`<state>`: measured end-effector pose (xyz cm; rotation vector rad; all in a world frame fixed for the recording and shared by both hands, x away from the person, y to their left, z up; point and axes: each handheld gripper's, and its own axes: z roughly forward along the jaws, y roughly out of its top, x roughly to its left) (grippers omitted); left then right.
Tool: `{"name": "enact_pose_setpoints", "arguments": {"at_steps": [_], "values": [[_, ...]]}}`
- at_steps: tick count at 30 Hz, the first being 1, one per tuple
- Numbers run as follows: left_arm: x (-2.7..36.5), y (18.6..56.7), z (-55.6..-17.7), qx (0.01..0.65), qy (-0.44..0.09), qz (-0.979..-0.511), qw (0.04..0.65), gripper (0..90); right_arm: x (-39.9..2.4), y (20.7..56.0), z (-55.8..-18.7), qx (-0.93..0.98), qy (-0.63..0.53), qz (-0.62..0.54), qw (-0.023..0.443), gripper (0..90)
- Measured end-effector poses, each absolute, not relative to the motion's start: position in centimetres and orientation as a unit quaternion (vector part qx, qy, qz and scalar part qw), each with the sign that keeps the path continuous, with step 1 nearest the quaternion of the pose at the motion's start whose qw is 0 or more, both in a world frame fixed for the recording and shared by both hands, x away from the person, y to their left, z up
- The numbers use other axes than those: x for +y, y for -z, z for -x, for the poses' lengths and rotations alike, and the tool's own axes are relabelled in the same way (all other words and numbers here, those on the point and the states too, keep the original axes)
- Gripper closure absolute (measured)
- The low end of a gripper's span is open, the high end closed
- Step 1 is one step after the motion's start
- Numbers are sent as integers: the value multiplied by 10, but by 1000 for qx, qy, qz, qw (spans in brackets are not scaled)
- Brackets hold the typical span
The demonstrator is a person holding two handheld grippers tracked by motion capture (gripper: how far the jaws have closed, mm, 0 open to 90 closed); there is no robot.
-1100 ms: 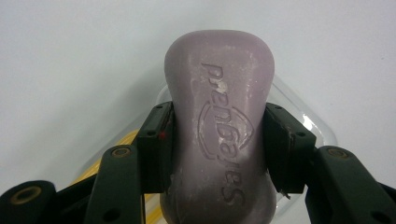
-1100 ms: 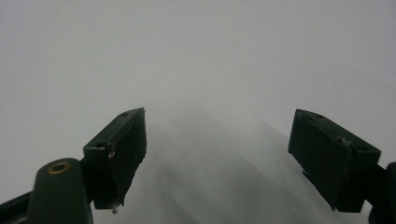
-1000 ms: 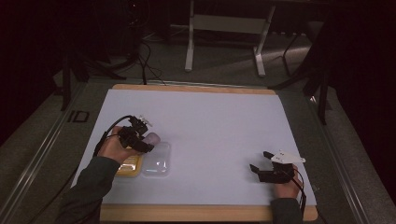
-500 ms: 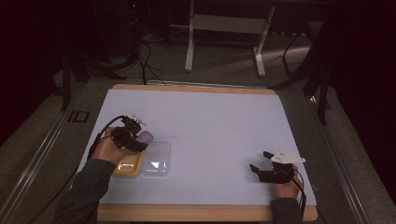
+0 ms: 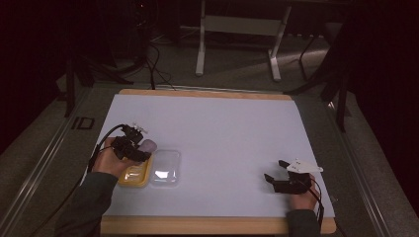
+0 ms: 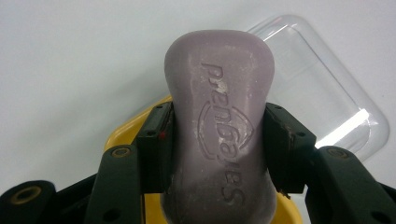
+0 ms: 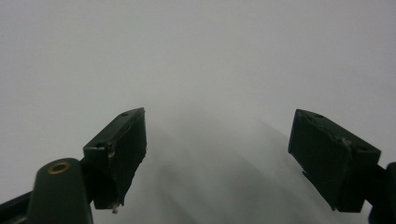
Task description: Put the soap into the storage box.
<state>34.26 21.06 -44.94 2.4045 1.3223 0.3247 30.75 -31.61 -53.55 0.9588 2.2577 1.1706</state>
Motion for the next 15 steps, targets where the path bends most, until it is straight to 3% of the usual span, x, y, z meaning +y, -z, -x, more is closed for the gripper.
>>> {"name": "enact_pose_setpoints", "arguments": {"at_steps": [15], "values": [[227,460,-332,499,-108,-837,195,490,-316,536,-307,812,-421,-345,211,189]]}}
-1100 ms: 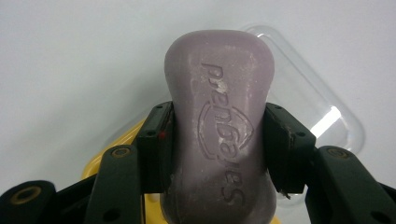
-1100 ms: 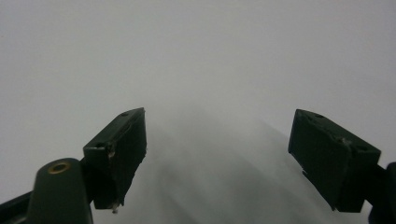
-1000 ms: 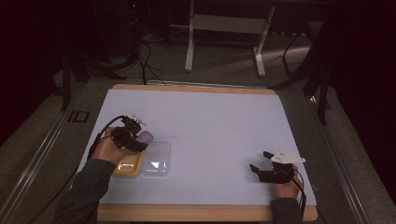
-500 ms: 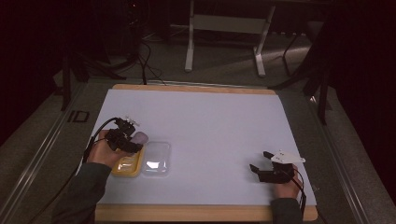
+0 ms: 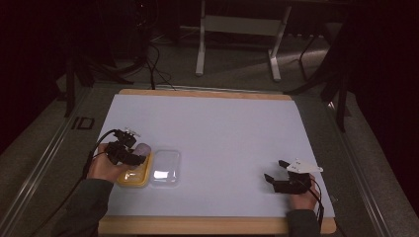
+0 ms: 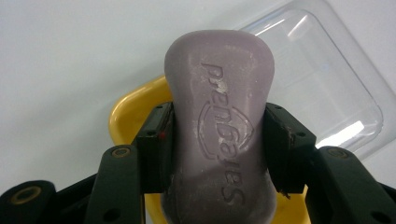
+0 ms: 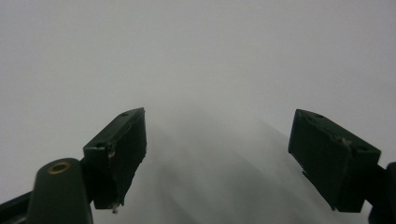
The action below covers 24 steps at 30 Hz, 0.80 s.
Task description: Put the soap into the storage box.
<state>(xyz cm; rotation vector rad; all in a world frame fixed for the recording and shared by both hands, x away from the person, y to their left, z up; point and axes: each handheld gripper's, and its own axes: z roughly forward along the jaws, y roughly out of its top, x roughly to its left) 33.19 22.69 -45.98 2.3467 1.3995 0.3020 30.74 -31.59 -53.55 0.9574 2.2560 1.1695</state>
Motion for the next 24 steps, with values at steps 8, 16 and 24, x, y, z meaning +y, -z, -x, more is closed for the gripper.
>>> {"name": "enact_pose_setpoints", "arguments": {"at_steps": [8,16,24], "values": [[231,465,-327,509,-101,-832,195,490,-316,536,-307,812,-421,-345,212,189],[234,475,-320,522,-102,-826,185,490,-316,536,-307,812,-420,-345,211,189],[233,491,-322,522,-84,-830,176,440,-316,536,-307,812,-420,-345,212,189]]}}
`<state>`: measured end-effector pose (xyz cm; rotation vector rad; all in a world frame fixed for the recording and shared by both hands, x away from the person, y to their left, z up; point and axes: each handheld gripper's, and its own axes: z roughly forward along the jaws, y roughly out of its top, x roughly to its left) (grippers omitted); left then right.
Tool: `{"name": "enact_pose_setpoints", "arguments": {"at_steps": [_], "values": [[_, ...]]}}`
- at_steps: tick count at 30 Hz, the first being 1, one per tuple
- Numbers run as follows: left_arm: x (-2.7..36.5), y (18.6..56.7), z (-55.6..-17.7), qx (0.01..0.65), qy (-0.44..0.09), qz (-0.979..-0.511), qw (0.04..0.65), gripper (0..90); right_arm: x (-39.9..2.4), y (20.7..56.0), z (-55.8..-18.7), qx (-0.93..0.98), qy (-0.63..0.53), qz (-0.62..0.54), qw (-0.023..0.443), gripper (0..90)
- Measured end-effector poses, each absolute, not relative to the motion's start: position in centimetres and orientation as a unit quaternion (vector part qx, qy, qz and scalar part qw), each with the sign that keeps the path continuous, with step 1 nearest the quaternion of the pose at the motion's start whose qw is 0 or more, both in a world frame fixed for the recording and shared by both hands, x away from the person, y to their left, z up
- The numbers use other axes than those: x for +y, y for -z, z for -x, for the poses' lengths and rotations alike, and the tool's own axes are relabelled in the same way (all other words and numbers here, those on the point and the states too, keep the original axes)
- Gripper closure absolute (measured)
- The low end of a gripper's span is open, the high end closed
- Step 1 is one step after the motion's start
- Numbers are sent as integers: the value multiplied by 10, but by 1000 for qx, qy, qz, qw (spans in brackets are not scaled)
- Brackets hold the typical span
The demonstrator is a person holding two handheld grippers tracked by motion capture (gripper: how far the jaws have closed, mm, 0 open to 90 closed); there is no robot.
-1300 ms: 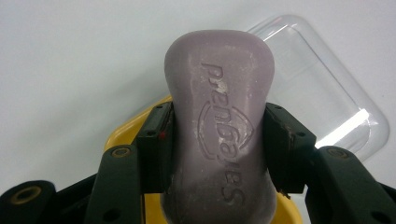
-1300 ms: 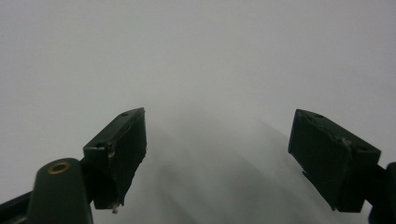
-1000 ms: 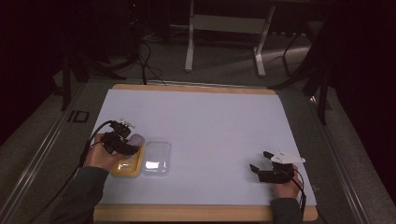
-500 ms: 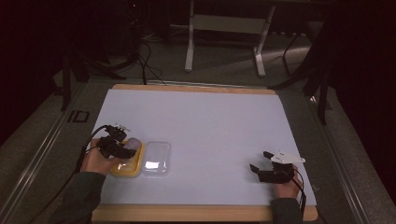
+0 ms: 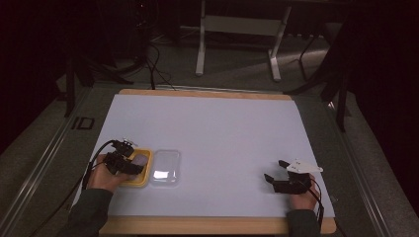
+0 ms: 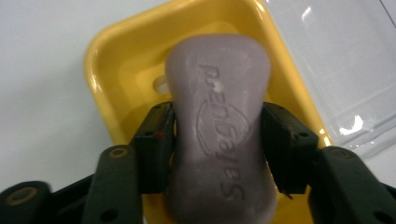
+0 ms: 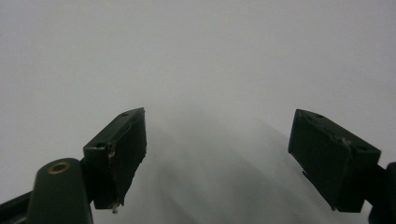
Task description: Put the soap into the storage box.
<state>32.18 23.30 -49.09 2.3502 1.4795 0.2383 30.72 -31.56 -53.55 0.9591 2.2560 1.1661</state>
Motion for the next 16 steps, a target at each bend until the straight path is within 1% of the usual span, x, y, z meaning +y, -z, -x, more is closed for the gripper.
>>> {"name": "enact_pose_setpoints", "arguments": {"at_steps": [1,2,4,5,6,10,13,16], "values": [[233,490,-322,521,-84,-831,178,417,-316,536,-307,812,-420,-345,212,189],[233,489,-322,522,-81,-829,184,417,-316,536,-307,812,-420,-345,212,189],[233,484,-320,517,-92,-829,191,353,-316,536,-307,812,-420,-345,212,189],[234,478,-317,510,-97,-830,204,319,-315,535,-307,812,-419,-346,212,189],[235,475,-316,507,-101,-828,216,303,-315,536,-307,812,-419,-345,212,189],[236,466,-313,500,-112,-825,239,289,-315,535,-307,812,-419,-345,212,189],[236,457,-309,495,-145,-818,253,288,-315,536,-307,812,-419,-345,212,189],[237,455,-310,496,-147,-816,258,282,-315,536,-307,813,-419,-345,212,189]]}}
